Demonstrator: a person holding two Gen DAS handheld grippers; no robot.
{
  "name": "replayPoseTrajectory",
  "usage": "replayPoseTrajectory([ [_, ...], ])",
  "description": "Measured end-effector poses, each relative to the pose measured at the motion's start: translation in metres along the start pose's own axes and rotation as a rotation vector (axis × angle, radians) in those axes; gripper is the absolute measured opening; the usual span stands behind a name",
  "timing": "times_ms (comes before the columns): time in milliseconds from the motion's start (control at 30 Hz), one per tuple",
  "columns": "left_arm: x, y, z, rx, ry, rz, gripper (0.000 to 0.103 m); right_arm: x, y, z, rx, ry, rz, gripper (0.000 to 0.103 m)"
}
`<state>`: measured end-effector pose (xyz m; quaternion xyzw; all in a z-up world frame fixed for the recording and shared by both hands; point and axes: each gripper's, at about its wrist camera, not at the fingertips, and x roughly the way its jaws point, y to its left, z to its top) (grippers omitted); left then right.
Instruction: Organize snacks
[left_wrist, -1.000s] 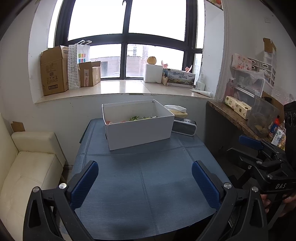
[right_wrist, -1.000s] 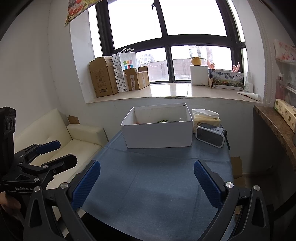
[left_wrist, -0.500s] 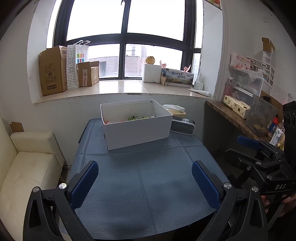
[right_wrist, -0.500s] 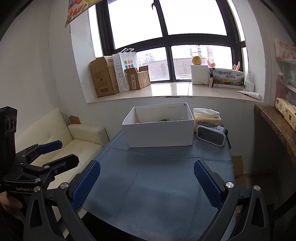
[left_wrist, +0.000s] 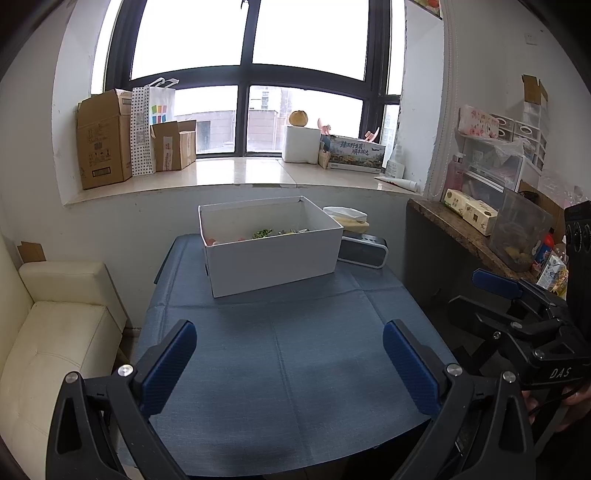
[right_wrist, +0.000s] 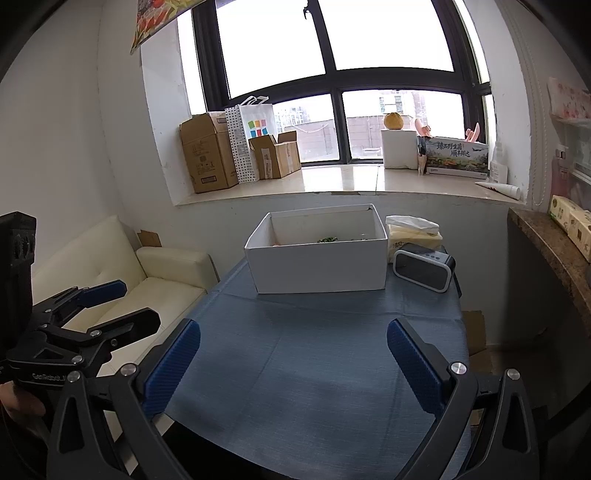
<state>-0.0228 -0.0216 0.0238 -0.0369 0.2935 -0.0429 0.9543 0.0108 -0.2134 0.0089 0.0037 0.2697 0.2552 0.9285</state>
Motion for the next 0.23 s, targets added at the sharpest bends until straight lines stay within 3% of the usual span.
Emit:
replayPoseTrajectory([
  [233, -0.0018, -0.0033, -0.0013, 0.003, -0.012, -0.018, 0.103, -0.0001, 0.001, -0.0006, -0.001, 0.001, -0.003, 0.103],
])
